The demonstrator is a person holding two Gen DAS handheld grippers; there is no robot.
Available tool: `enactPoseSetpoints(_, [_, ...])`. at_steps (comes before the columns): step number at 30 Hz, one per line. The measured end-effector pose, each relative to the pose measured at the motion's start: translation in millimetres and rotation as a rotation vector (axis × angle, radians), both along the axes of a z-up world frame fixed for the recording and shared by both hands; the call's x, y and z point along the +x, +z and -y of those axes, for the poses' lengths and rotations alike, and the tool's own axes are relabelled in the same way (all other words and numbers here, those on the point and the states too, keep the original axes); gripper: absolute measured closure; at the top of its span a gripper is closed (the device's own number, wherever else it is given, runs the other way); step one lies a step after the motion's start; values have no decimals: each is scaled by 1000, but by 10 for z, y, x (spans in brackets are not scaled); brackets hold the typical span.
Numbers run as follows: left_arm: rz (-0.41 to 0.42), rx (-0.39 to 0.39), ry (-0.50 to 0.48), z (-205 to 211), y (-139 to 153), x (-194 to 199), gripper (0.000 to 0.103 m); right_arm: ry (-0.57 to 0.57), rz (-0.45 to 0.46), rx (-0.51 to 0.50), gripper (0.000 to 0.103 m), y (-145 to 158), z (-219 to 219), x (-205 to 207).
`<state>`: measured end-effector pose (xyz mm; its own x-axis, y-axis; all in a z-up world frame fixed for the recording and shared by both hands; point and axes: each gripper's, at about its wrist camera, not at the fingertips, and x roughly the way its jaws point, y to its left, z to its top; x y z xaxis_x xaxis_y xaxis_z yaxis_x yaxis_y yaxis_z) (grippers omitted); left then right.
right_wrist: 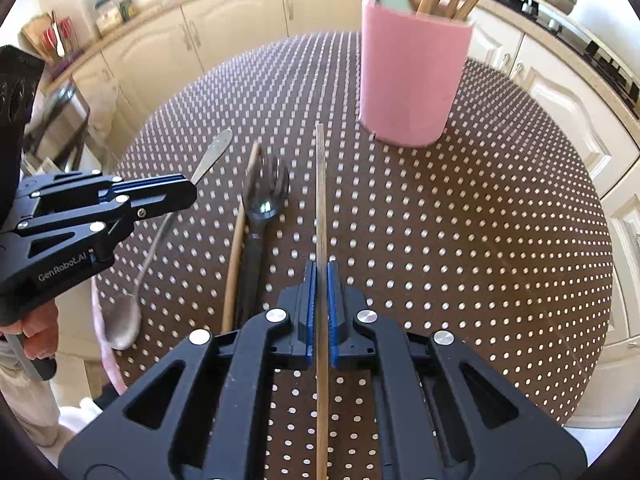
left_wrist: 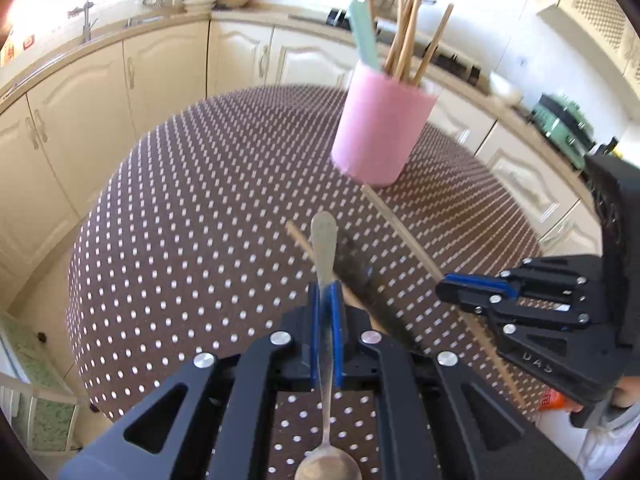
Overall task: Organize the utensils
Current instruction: 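Carry the spoon and the chopstick up over the pink cup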
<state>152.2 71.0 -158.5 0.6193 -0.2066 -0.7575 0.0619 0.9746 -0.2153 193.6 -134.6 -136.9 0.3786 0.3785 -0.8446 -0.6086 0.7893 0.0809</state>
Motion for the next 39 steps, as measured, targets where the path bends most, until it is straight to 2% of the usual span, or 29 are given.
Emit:
enactPoseSetpoints(10, [174,-52,-32,125,395,-103,98,-51,138,252,98,341,412,-21])
enactPoseSetpoints(21, [315,-79,-75,378,724,-19,98,-107,309,409,98,663,339,-95])
enactPoseSetpoints(26, [361,-107,-93,452,843,93,98,-147,385,488,97,769,415,-113])
enactPoseSetpoints(30, [416,-124,-114,523,1062,235,98,-179,489,564,97,925,479,-72])
enactPoseSetpoints(33, [450,-133,-131,550,1213,364,98,-204,560,614,97,1044,494,33])
enactPoseSetpoints(39, [533,-130,-143,636,1471,645,99,-228,640,678,97,1227,505,308])
